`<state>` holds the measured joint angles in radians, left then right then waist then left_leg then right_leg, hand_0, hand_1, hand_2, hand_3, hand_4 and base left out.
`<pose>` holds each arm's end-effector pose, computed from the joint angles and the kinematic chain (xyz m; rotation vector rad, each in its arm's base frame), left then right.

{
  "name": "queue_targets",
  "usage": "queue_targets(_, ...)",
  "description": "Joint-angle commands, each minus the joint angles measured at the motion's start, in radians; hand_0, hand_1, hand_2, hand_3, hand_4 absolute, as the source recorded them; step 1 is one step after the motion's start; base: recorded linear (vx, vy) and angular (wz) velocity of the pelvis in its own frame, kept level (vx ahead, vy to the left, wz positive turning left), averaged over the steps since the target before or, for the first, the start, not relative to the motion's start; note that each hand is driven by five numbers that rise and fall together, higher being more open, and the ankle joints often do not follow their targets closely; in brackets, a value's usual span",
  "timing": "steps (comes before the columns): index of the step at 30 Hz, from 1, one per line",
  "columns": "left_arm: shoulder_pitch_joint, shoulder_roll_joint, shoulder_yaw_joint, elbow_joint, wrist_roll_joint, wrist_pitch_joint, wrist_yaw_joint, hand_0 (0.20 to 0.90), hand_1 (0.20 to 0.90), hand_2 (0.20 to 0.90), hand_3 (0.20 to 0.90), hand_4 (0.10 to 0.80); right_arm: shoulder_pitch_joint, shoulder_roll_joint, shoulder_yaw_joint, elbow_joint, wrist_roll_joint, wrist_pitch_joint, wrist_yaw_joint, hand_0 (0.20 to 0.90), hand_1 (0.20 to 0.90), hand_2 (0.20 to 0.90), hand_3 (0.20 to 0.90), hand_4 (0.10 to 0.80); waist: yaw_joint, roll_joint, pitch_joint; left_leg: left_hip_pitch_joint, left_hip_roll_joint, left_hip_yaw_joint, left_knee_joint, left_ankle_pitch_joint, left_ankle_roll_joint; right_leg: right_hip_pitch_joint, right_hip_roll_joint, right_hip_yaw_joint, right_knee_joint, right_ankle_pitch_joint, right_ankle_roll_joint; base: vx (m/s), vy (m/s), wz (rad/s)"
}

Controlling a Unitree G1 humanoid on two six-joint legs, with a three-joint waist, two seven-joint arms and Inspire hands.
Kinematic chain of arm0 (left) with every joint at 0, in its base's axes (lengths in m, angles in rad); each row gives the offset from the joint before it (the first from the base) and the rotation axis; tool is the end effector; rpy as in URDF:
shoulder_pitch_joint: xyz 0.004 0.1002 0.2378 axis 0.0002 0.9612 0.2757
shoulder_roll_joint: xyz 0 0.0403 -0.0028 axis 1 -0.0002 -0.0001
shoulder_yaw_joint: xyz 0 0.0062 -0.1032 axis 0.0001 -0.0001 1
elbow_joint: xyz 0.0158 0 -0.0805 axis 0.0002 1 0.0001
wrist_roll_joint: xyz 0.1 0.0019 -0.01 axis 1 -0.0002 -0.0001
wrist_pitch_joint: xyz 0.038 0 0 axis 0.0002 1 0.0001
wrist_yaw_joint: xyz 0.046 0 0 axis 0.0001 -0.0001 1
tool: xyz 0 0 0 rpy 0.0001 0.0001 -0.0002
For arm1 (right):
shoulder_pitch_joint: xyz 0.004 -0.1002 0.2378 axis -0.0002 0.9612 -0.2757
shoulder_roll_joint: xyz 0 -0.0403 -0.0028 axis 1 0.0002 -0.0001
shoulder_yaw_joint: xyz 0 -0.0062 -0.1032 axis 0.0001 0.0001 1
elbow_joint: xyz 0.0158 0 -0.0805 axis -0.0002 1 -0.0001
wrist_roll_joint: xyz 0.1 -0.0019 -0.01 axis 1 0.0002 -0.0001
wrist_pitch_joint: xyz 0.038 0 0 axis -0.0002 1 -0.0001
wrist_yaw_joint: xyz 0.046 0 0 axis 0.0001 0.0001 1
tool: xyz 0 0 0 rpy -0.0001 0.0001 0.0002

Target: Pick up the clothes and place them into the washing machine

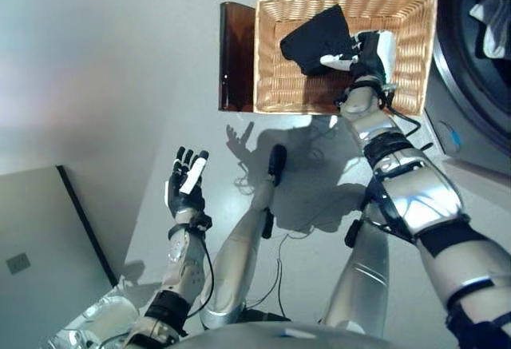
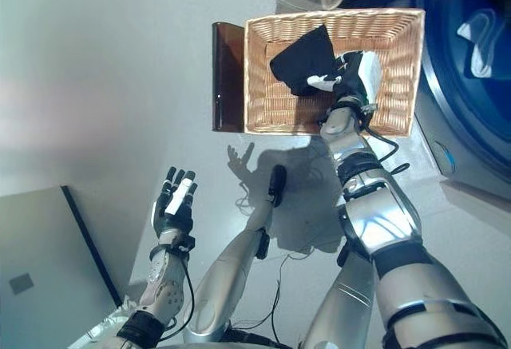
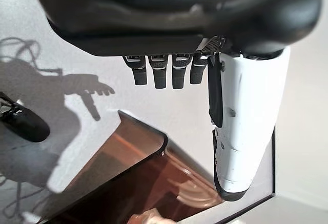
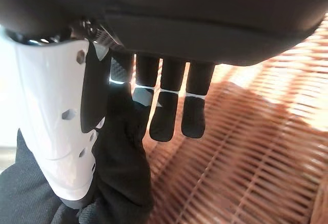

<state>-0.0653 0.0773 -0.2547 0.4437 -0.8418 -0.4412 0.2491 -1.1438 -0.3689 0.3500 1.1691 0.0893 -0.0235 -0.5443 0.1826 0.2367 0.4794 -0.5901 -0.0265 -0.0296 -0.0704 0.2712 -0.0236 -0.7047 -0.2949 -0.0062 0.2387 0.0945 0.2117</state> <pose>0.1984 0.1342 -0.0123 -0.6681 0.1234 0.3220 0.3726 -0.1723 0.1702 -0.5378 -0.1203 -0.4725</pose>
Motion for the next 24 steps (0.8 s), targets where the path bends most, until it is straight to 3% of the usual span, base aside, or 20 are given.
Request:
queue_targets(1, -0.006, 0.052, 0.009, -0.034, -0.006, -0.056, -0.001, 0.900, 0.900, 0.900, 0.900, 0.800, -0.102, -0.021, 0.022, -0.135, -0.028, -0.107, -0.045, 0.200, 0.200, 0.200, 0.200, 0.300, -0.013, 0.059, 0.040, 0.060, -0.029, 0.076, 0.010, -0.083, -0.063, 0.120, 0.020, 0.018, -0.074, -0.055, -0.039, 0.021, -0.027, -0.33)
queue_targets(16, 0.027, 0.028, 0.012, 0.022, -0.012, -0.036, -0.023, 0.900, 0.900, 0.900, 0.900, 0.800, 0.020, -0.015, -0.052, -0.302, -0.052, -0.131, -0.073, 0.200, 0.200, 0.200, 0.200, 0.300, -0.079, 0.068, -0.007, 0.151, -0.017, 0.124, 0.003, -0.113, -0.058, 0.164, 0.043, 0.052, -0.081, -0.058, -0.047, 0.038, -0.036, -0.17)
queue_targets(24, 0.036, 0.012, -0.001, 0.070, -0.026, -0.027, -0.034, 0.900, 0.900, 0.900, 0.900, 0.800, 0.044, -0.016, -0.135, -0.338, 0.044, -0.173, -0.098, 0.200, 0.200, 0.200, 0.200, 0.300, -0.101, 0.092, -0.035, 0.181, -0.022, 0.139, -0.009, -0.122, -0.055, 0.175, 0.045, 0.069, -0.088, -0.060, -0.048, 0.031, -0.012, -0.09)
